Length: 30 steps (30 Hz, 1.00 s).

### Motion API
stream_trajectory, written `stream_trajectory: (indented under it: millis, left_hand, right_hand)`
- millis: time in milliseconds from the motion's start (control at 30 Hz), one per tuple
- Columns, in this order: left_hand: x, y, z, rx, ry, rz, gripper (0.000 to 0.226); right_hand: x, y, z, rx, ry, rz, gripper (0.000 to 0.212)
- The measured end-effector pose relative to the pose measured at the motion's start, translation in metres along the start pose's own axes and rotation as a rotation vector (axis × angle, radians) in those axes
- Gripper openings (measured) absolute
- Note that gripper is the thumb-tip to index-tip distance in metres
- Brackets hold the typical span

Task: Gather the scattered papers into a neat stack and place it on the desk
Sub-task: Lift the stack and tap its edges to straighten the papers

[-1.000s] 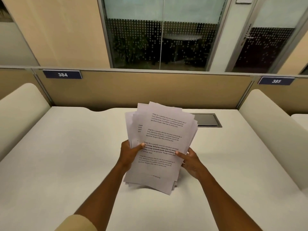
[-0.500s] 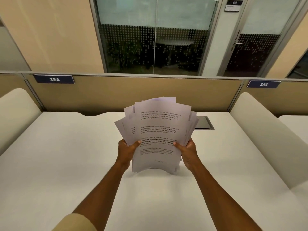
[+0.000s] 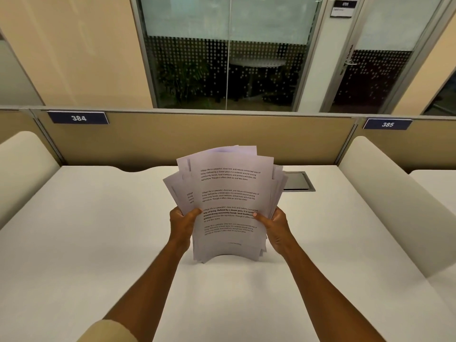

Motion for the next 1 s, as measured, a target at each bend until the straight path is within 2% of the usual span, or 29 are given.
stream_trajectory:
  millis: [167,333,433,600,700,933,1000]
  left_hand:
    - [0.003,-0.002,-0.001,-0.002,-0.013,-0.023,0.03]
    - [0.001,0.003,0.001,-0.032,-0.036,-0.048,0.026]
    - [-0.003,0.006,0.002,-0.048,-0.022,-0.083,0.035]
    - [-0.005,0.003,0.003,-0.062,-0.023,-0.128,0.037]
    - [-0.004,0.003,0.003,-0.07,-0.013,-0.126,0.041]
    - [0.006,-0.001,-0.001,-0.018,-0.014,-0.118,0.043]
    - [0.008,-0.002,-0.002,0.006,-0.033,-0.133,0.052]
  right_hand:
    - [0.001,-0.001,-0.002,-0.029,-0.002,0.008,0.043]
    - [-0.001,-0.002,0.001,-0.074,-0.014,0.011,0.04]
    - [0.0,-0.001,0.002,-0.087,-0.034,0.02,0.038]
    - [0.001,-0.002,0.002,-0.102,-0.042,0.061,0.052]
    - [-0.005,-0.004,0.003,-0.118,-0.024,0.075,0.053]
    - [-0.023,-0.01,0.005,-0.116,0.027,0.03,0.045]
    - [-0.029,-0.011,0.005,-0.125,0.042,0.011,0.053]
Point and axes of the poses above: each hand's wrist, its own z-axis away from the middle knuckle, its own y-axis out of the back of the hand, x = y × z, the point moved 1 cm from there along -z, towards the middle knuckle, and after that the axes turned 13 degrees about -x, right-handed, at the moved point
